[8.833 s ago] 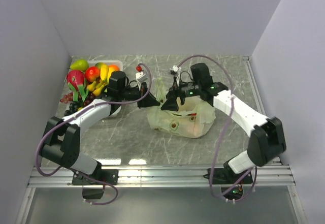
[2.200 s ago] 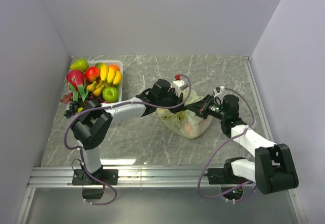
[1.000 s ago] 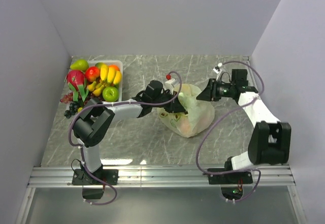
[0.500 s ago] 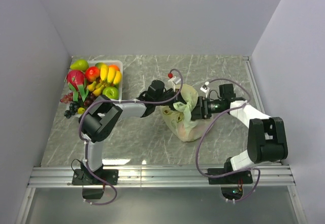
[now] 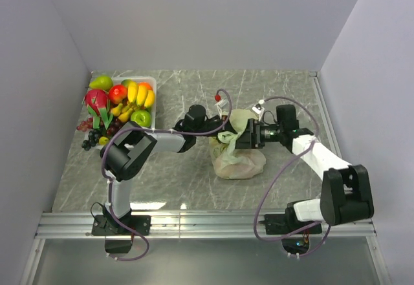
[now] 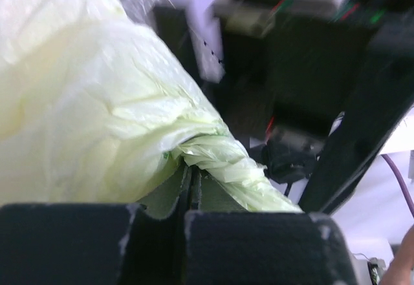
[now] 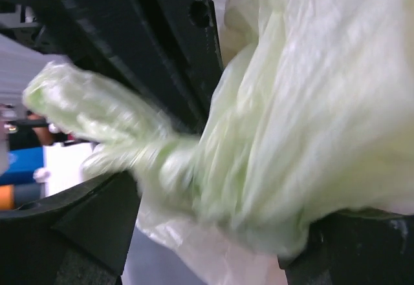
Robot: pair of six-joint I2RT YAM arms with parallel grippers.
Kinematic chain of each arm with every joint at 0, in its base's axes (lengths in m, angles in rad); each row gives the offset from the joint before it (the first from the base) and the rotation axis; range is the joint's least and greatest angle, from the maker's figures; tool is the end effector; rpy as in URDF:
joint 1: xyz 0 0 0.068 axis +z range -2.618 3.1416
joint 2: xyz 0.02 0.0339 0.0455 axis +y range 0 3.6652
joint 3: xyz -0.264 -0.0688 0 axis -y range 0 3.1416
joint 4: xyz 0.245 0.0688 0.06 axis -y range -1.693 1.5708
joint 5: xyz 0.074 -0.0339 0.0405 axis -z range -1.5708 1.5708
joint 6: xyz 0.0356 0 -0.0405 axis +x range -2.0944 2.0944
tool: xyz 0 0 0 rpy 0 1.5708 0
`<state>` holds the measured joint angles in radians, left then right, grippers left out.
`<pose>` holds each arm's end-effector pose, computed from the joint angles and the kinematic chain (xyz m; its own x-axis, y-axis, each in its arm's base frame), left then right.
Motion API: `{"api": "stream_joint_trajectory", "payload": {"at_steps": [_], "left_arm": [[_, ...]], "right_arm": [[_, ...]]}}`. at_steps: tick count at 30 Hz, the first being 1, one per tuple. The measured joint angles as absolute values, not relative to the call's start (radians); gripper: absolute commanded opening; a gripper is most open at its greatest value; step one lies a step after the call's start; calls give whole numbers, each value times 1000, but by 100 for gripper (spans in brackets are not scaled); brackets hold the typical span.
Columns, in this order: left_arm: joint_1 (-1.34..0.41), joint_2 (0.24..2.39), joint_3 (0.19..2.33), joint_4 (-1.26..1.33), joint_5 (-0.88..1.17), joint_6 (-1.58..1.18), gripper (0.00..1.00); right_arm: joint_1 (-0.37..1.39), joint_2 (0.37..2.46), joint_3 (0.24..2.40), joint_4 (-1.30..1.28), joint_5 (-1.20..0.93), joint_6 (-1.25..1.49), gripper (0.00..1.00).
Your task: Place the fake fruits into the plastic bag and tie a complex knot
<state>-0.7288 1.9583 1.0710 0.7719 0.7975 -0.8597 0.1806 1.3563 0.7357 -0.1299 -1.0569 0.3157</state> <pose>0.2958 -0.2982 0.1945 -0.8103 0.0139 -0.5859 0.5846 0.0892 -0.8064 0.2551 0.0781 0.2154 -0.8597 -0.0018 -0.5108 -0.4712 0.3890 0.7916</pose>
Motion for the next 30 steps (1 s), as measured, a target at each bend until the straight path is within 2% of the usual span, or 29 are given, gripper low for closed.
{"api": "stream_joint_trajectory", "payload": {"at_steps": [6,9,13,17,19,21,23,30], "left_arm": [[-731,1958,1050,801,822,-869,0],[-731,1958,1050,811,830,-877,0],[-731,1958,1050,818,842,-879,0],[-731,1958,1048,844,853,-884,0],[-731,1959,1048,864,862,-894,0],[-731,1959,1048,888,868,-910,1],[-730,1959,1048,912,870,-923,0],[-729,1961,1051,959,871,-962,0]], "right_arm": [[87,1263,862,-471,-1004,52,80],[64,1246,900,-577,-989,-39,75],[35,1242,902,-632,-979,-90,61],[32,1266,902,-614,-982,-72,55],[33,1283,902,-574,-991,-29,56],[40,1292,899,-517,-995,25,66],[58,1296,895,-448,-994,92,70],[139,1307,877,-289,-988,230,75]]}}
